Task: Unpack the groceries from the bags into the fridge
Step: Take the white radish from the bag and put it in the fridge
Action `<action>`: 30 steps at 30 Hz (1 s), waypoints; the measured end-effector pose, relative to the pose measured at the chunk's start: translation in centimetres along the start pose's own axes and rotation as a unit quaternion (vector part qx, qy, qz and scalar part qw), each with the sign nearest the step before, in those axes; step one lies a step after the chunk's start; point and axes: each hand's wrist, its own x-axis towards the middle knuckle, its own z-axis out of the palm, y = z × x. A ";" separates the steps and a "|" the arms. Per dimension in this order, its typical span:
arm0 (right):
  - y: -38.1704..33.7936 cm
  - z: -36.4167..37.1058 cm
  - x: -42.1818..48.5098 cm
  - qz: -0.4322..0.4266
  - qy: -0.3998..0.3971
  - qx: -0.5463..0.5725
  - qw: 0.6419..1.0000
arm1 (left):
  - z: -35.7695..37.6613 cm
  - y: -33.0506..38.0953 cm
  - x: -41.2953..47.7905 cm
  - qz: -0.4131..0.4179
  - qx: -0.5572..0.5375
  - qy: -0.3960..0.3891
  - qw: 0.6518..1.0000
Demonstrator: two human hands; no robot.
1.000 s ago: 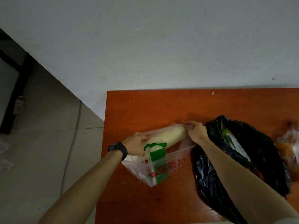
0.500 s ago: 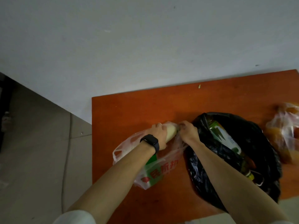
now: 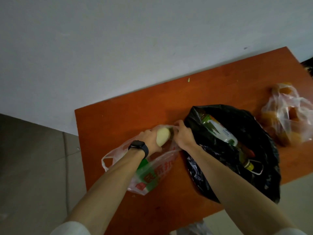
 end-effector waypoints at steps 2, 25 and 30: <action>0.3 0.1 0.0 -0.004 0.020 -0.012 1.000 | -0.8 -0.7 -0.7 0.018 -0.026 0.001 1.000; -5.0 -0.2 -6.7 -0.247 0.081 -0.282 0.924 | -13.9 -5.4 -14.0 0.024 -0.355 0.319 0.878; -9.2 -4.3 -11.3 -0.250 0.147 -0.071 0.954 | -19.1 -2.2 -16.8 0.065 -0.437 0.382 0.811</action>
